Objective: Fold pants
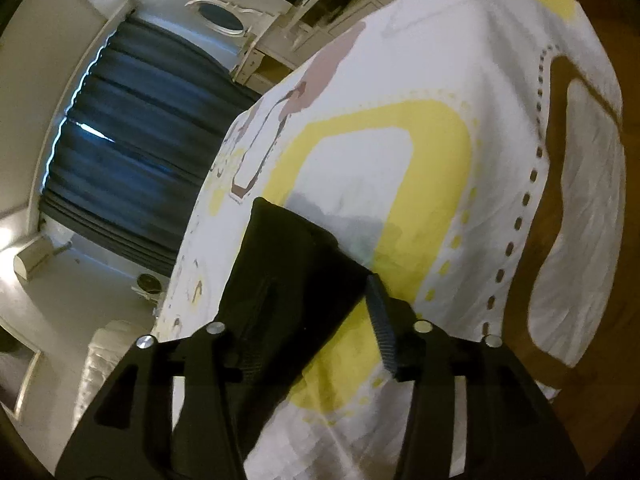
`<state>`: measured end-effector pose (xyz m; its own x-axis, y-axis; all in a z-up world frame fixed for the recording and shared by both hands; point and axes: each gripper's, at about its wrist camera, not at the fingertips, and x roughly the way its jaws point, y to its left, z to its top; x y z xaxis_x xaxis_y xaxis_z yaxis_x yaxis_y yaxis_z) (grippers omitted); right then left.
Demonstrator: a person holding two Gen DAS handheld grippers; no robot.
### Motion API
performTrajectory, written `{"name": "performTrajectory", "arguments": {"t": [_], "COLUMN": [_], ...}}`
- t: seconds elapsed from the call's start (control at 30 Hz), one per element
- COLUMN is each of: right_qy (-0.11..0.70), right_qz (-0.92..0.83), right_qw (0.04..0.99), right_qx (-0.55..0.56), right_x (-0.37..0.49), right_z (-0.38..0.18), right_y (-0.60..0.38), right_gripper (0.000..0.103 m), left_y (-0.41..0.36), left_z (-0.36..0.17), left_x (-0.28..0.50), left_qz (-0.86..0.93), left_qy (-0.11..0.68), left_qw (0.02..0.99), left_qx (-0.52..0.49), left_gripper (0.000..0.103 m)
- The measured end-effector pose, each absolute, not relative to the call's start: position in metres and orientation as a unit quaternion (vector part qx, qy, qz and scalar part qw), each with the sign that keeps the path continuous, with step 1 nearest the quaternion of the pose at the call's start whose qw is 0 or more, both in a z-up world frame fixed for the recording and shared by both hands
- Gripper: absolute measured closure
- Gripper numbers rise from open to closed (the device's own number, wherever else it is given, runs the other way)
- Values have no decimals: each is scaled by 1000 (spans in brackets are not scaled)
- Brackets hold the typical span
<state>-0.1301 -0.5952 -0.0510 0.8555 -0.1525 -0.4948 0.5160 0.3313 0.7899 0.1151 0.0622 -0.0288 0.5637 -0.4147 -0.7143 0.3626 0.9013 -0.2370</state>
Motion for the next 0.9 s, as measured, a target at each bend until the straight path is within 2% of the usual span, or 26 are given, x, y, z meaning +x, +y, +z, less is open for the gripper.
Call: {"name": "performTrajectory", "arguments": {"t": [0.4, 0.73, 0.8, 0.87, 0.9], "right_qy": [153, 162, 161, 164, 162], "right_qz": [-192, -174, -173, -171, -167], "right_qw": [779, 790, 787, 784, 782], "right_qx": [577, 565, 570, 574, 578], "right_x": [-132, -105, -106, -106, -107], "right_z": [-55, -52, -54, -56, -58], "right_y": [-584, -598, -601, -605, -606], "right_gripper": [53, 53, 59, 80, 80], "left_y": [64, 62, 61, 61, 61], "left_z": [-29, -29, -29, -29, -29], "left_x": [116, 116, 116, 116, 116], "left_qz": [-219, -217, -217, -217, -217], "left_qy": [410, 410, 410, 410, 409], "left_qw": [885, 885, 886, 886, 886], "left_qx": [-32, -29, -28, -29, -29], "left_gripper": [15, 15, 15, 15, 15]}}
